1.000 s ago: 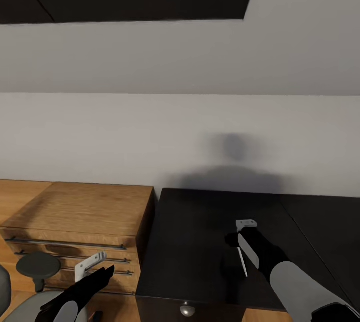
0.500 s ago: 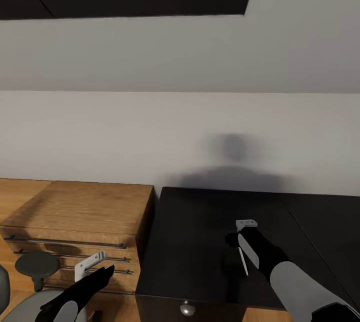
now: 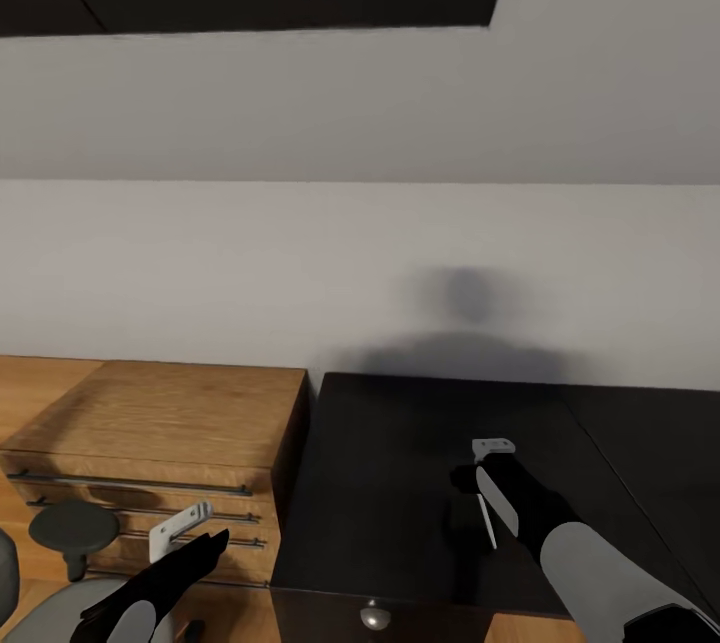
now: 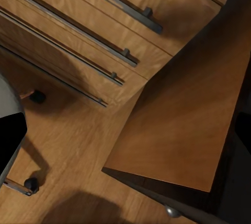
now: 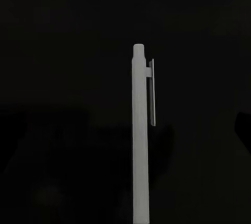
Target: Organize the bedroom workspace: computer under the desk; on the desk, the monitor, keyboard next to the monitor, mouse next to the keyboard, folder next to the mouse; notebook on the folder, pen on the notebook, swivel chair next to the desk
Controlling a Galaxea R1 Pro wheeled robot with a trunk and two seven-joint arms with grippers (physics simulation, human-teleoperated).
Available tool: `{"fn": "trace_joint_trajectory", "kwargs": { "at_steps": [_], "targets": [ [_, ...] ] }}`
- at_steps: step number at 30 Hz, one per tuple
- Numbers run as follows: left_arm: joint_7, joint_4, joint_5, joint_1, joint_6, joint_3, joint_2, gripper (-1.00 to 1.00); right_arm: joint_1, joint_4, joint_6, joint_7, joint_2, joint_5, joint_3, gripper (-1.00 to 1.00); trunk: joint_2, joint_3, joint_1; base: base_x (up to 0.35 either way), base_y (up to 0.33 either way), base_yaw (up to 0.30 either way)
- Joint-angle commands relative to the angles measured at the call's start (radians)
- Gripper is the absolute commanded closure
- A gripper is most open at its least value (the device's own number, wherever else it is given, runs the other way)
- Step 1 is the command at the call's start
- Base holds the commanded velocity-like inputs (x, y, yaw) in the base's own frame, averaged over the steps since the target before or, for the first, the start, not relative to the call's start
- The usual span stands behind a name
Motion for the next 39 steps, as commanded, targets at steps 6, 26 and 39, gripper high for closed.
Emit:
{"fn": "trace_joint_trajectory", "kwargs": {
  "at_steps": [6, 26, 39],
  "targets": [
    [0.01, -0.001, 0.01, -0.001, 0.0, -0.003, 0.001, -1.0, -0.001, -0.002, 0.004, -0.008, -0.001, -0.01, 0.008, -1.0, -0.036, -0.017, 0.019, 0.0, 0.0, 0.0],
    [0.01, -0.001, 0.01, -0.001, 0.0, -0.003, 0.0, -1.0, -0.001, -0.002, 0.004, -0.009, -0.001, -0.01, 0.008, -1.0, -0.064, -0.03, 0.035, 0.0, 0.0, 0.0],
    [0.013, -0.001, 0.01, -0.001, 0.0, -0.004, 0.0, -1.0, -0.001, -0.002, 0.004, -0.009, -0.001, -0.01, 0.008, -1.0, -0.092, -0.042, 0.05, 0.0, 0.0, 0.0]
  ]
}}
